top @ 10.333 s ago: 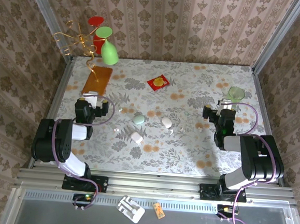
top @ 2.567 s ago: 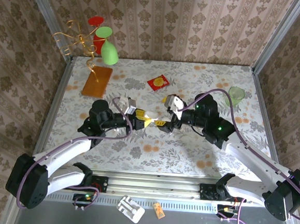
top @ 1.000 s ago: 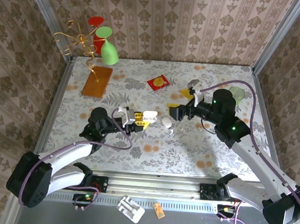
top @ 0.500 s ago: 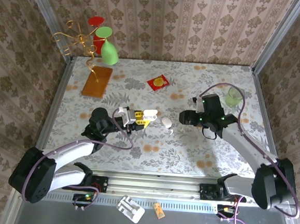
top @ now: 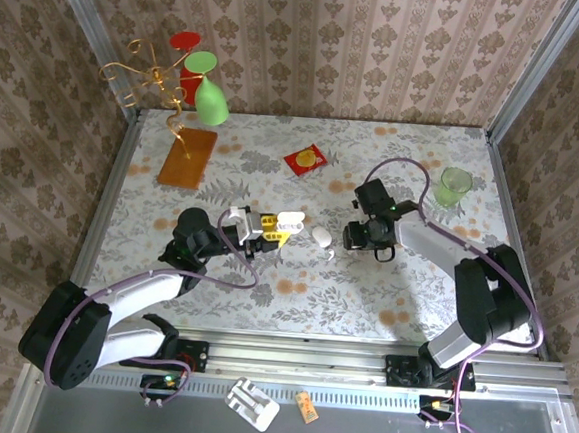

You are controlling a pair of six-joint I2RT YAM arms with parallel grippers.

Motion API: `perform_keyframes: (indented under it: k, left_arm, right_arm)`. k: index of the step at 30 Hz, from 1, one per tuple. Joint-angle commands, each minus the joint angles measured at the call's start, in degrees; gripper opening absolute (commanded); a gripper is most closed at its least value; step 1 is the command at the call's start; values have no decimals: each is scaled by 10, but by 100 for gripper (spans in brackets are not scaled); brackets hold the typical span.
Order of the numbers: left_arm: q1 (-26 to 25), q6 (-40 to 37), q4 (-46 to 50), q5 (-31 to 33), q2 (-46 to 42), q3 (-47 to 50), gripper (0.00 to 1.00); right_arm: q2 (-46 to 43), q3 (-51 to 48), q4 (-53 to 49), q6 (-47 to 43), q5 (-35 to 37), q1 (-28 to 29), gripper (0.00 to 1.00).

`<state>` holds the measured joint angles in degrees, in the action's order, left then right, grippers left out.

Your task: Insert wireless bluetooth earbuds into charging case

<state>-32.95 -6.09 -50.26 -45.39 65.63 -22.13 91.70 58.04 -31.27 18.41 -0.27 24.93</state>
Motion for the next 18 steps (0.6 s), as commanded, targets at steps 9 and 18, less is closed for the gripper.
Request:
perform_keyframes:
  k: [9,18]
  left_arm:
    - [-1,-13,-4,-10,-12,2,0]
    - [-2,-14,3,-7,-16,5,0]
  right_arm:
    - [72,44,-32,2,50,13,36]
    - [107,61,-35,-16,1,13,37]
